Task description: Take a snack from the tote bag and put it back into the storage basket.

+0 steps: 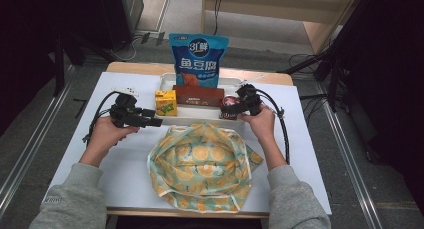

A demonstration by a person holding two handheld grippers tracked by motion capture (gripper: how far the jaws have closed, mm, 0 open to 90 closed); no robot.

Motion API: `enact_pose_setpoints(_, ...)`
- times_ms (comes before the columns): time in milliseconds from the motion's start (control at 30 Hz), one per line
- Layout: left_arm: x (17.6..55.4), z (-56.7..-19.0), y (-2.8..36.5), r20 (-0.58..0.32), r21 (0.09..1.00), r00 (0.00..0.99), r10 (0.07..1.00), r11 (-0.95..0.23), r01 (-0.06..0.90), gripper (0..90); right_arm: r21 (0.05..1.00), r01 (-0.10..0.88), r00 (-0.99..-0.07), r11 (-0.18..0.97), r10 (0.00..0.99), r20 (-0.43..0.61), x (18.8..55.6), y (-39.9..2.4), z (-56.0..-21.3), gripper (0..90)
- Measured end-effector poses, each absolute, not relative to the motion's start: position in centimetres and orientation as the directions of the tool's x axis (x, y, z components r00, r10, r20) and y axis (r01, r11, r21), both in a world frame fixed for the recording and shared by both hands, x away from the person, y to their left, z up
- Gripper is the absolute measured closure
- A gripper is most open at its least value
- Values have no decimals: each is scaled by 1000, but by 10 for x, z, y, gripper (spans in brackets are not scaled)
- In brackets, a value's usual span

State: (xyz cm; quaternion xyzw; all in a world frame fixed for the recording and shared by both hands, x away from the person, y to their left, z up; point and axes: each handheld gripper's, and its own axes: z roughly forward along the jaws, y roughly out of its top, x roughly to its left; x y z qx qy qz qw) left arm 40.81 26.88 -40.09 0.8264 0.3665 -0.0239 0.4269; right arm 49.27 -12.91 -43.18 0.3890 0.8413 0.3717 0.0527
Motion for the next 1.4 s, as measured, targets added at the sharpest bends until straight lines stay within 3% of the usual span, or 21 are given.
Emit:
enact_pose_setpoints(867,407,-401,268,-344,685,732,588,-376,624,352,667,619,-699,415,678,227,488,-129,-437,198)
enact_pose_setpoints(1400,406,-400,270,-342,680,726,596,-376,629,350,697,603,-695,388,684,221,472,-141,-412,193)
